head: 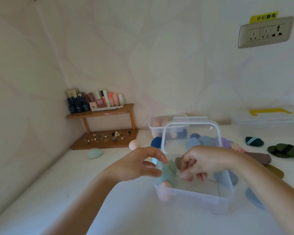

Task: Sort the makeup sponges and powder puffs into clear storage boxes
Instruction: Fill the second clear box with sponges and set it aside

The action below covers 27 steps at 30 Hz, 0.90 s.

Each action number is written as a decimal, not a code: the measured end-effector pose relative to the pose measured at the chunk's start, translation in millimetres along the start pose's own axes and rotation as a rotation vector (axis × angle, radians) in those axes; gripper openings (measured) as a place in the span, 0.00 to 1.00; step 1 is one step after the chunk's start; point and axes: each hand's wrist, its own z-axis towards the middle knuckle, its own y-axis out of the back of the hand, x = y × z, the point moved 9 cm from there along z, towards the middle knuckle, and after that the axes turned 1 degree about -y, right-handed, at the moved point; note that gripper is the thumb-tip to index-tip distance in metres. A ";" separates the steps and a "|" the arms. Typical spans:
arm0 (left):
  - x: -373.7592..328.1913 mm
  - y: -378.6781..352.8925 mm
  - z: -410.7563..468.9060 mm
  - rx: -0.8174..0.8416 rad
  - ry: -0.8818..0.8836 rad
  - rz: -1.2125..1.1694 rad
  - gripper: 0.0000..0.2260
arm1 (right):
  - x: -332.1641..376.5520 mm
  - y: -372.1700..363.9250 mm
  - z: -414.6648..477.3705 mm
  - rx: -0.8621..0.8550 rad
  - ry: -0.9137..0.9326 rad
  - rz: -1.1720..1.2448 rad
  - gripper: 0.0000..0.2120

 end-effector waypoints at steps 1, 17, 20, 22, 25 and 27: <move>4.9 10.7 3.2 -0.057 0.030 -0.037 0.09 | -2.2 5.3 -1.4 -0.036 -0.007 -0.018 0.08; 131.5 97.0 53.2 -0.604 0.555 0.310 0.21 | 5.7 36.0 -20.6 -0.611 0.011 -0.560 0.16; 136.2 99.9 45.6 -0.640 0.575 0.296 0.20 | 3.9 36.5 -21.7 -0.654 -0.043 -0.637 0.21; 128.6 101.8 41.9 -0.662 0.535 0.275 0.19 | -1.2 34.8 -19.0 -0.649 -0.077 -0.672 0.23; 103.1 98.5 36.4 -0.679 0.452 0.271 0.20 | -5.9 32.3 -14.7 -0.639 -0.090 -0.664 0.20; 77.8 93.3 28.1 -0.708 0.397 0.266 0.19 | -5.1 30.9 -13.4 -0.636 -0.069 -0.655 0.19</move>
